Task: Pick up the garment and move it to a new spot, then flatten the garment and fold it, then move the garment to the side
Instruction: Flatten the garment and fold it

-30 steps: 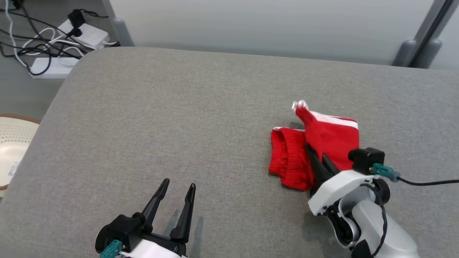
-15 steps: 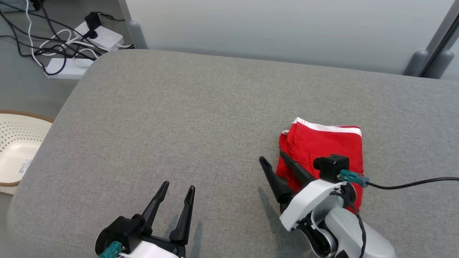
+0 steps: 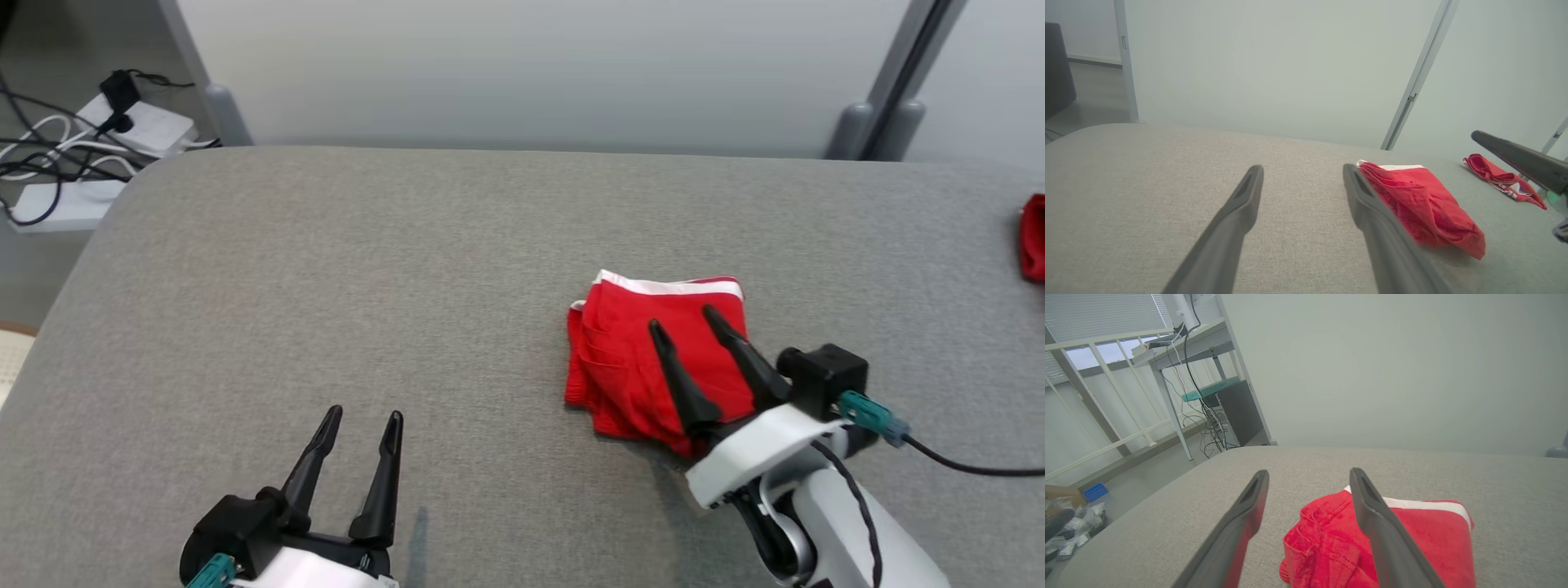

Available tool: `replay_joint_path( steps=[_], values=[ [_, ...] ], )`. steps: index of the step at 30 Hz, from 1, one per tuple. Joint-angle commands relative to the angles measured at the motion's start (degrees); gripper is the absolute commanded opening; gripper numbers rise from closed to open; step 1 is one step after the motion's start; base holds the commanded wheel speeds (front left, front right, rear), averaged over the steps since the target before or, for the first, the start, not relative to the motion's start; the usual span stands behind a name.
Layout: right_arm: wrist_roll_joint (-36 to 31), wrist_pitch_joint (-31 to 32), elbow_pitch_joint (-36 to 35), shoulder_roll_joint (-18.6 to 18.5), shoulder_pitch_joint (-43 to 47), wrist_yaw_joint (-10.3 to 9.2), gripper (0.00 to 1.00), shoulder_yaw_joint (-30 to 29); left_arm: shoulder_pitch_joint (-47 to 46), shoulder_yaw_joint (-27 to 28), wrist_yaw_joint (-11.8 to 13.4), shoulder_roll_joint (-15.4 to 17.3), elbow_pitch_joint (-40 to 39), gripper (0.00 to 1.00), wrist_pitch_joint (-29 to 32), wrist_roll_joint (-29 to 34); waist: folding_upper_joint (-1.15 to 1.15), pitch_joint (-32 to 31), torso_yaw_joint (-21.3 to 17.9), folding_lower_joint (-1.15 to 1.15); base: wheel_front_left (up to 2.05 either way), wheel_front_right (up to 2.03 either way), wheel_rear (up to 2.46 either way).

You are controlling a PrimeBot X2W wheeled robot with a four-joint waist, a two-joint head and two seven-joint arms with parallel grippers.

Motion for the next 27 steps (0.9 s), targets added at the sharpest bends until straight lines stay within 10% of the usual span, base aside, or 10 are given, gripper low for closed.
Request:
replay_joint_path(
  steps=[1,27],
  values=[
    [-0.8,-0.7,-1.9,0.6,0.4,0.00,1.00,0.2,-0.6,2.1,0.5,0.1,-1.6,1.00,-0.3,-0.7,0.00,-0.3,-1.2,0.00,0.00,0.00,0.00],
    [-10.3,-0.7,-10.4,-0.2,18.7,0.00,1.00,-15.1,8.2,11.5,7.2,0.1,-10.9,1.00,-0.3,1.3,0.00,-6.3,-9.7,0.00,0.00,0.00,0.00]
  ],
)
